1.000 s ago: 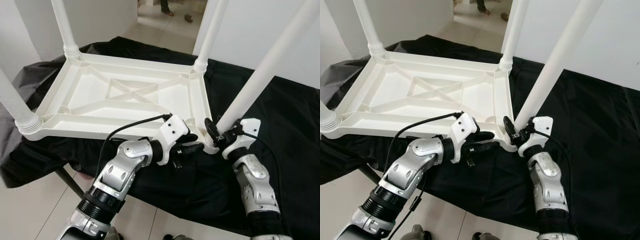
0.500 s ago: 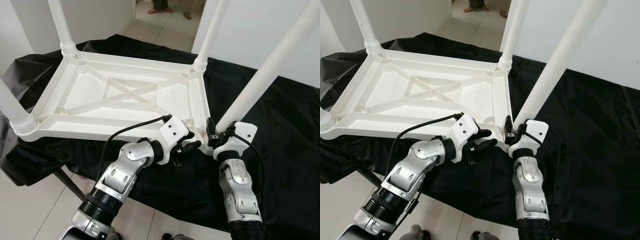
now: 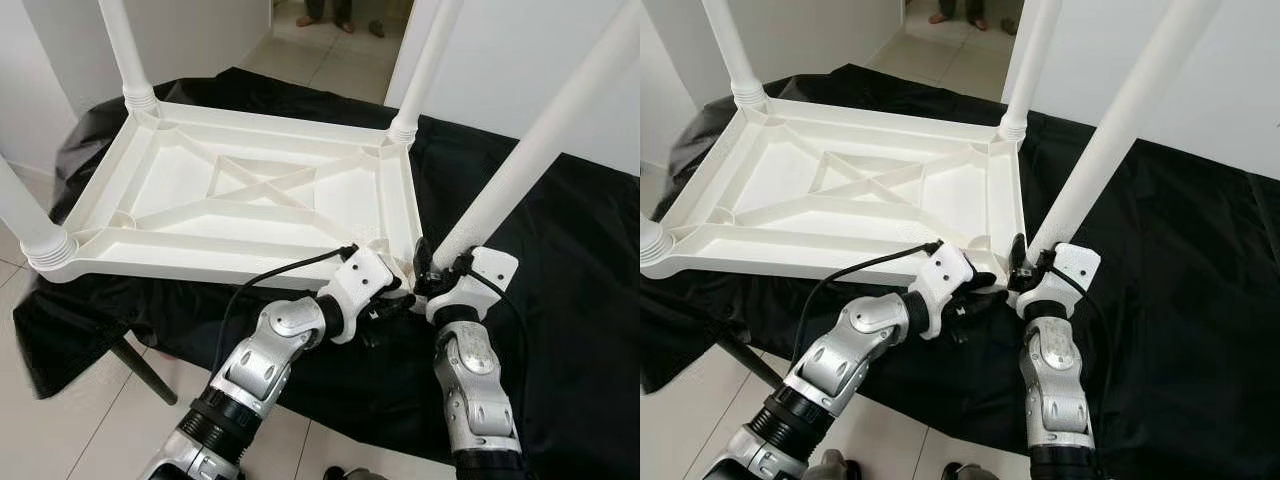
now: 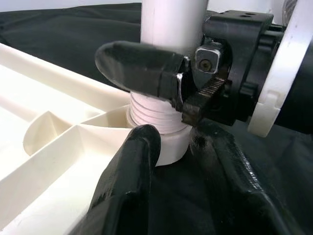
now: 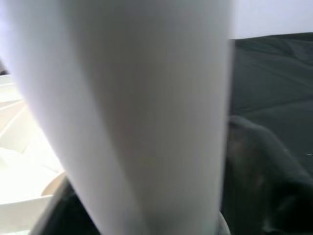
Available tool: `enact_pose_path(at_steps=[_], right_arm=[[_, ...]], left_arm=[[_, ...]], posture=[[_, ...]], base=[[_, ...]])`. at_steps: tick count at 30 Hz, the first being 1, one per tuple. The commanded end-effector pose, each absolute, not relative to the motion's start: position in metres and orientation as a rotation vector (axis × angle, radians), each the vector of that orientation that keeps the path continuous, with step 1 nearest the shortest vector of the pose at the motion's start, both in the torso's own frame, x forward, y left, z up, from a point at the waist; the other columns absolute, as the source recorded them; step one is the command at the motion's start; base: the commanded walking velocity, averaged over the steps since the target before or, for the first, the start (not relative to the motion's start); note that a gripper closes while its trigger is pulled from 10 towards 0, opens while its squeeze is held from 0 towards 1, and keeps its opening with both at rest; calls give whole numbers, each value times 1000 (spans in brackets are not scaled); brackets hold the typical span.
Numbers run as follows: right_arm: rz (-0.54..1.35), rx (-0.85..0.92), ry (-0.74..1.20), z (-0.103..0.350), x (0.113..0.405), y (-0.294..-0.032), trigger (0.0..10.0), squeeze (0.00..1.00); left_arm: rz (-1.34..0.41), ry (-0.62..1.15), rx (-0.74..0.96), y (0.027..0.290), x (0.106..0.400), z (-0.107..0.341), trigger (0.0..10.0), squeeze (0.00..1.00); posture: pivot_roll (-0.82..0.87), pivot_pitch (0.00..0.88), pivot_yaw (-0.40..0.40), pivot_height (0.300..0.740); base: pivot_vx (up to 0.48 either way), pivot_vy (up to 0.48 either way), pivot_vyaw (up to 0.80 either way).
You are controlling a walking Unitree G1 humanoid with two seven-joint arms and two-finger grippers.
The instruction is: Building children table
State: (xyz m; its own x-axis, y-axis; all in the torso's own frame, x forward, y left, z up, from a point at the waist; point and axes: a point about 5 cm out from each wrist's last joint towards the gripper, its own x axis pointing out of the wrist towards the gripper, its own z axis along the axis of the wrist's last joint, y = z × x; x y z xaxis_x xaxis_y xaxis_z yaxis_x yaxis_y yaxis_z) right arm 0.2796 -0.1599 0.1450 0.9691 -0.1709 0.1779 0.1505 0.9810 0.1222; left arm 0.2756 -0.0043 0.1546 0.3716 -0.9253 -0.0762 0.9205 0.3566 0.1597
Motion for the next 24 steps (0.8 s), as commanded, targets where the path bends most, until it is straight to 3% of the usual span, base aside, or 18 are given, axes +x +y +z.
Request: enact_pose_path(at_steps=[1, 7, 8, 9, 10, 11, 14, 17, 24], right_arm=[[-202, 152, -150, 136, 274, -160, 10000, 1000], [-169, 156, -162, 141, 277, -162, 10000, 1000], [-104, 155, -154, 143, 281, -163, 10000, 890], [-48, 148, -140, 143, 283, -164, 10000, 357], [-13, 143, -130, 143, 285, -165, 10000, 357], [19, 149, -122, 144, 287, -168, 10000, 0], [30, 154, -118, 145, 288, -170, 10000, 0], [285, 23, -126, 149, 292, -179, 10000, 0], [510, -78, -99, 145, 296, -183, 10000, 0]], left_arm=[[-1165, -22, 184, -3, 274, 152, 10000, 0], [-1159, -30, 194, 1, 275, 153, 10000, 0], [-1160, -33, 200, 3, 275, 153, 10000, 0], [-1159, -34, 207, 4, 275, 153, 10000, 0], [-1159, -36, 212, 5, 275, 154, 10000, 0], [-1158, -39, 217, 6, 275, 155, 10000, 0], [-1158, -42, 219, 6, 275, 156, 10000, 0], [-1185, -75, 222, 4, 268, 164, 10000, 0], [-1170, -88, 230, 4, 273, 168, 10000, 0]], posture=[[31, 121, -83, 740], [44, 116, -89, 740], [49, 114, -94, 740], [50, 114, -95, 740], [49, 113, -97, 740], [50, 112, -99, 740], [56, 112, -105, 740], [69, 109, -113, 740], [79, 104, -115, 740]], base=[[0, 0, 0], [0, 0, 0], [0, 0, 0], [0, 0, 0], [0, 0, 0], [0, 0, 0], [0, 0, 0], [0, 0, 0], [0, 0, 0]])
